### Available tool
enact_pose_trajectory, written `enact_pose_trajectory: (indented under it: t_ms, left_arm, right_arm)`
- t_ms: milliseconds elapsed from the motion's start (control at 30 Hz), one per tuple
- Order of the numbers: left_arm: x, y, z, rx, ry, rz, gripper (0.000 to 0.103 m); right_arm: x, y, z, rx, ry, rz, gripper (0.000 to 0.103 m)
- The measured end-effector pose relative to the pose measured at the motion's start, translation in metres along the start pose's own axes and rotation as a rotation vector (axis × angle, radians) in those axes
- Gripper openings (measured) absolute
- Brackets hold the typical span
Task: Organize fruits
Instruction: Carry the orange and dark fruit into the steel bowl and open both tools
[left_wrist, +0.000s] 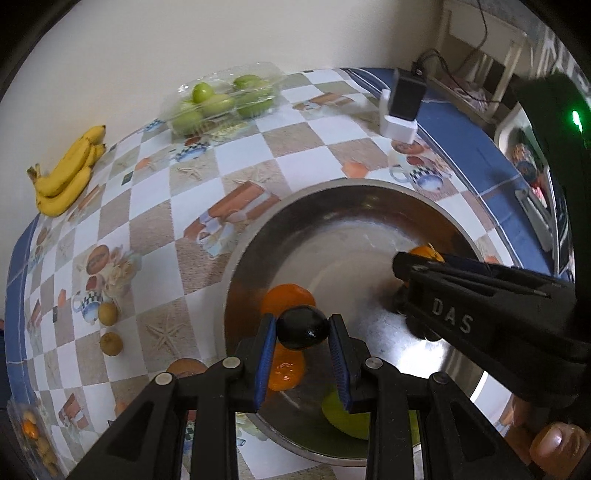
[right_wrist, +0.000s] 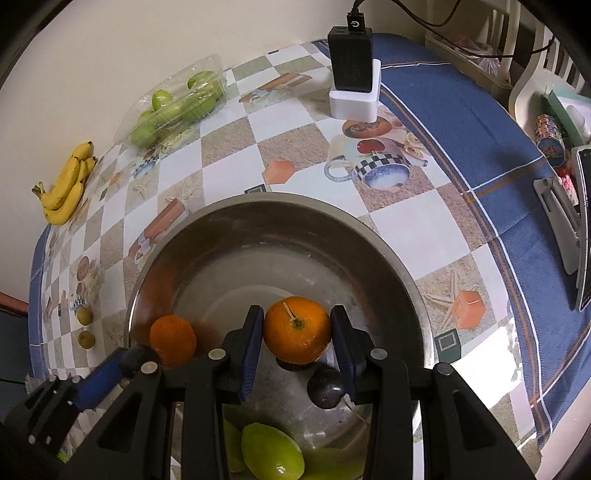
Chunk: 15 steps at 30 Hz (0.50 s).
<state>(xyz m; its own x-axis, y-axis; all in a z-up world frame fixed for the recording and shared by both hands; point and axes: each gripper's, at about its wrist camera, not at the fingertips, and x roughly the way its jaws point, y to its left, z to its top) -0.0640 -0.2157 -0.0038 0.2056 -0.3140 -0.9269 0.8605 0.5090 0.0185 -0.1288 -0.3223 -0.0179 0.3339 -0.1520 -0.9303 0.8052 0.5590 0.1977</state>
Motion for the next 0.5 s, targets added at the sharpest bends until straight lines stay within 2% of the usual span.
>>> enact_pose_trajectory:
  t_ms: [200, 500]
  left_arm:
    - [0.007, -0.009, -0.002, 0.034, 0.023, 0.011, 0.031]
    - [0.013, -0.007, -0.004, 0.021, 0.043, 0.001, 0.031]
  right_arm:
    - [0.001, 0.005, 0.0, -0.021, 0.002, 0.007, 0.039]
    - [0.004, 0.01, 0.0, -0.048, 0.015, 0.01, 0.039]
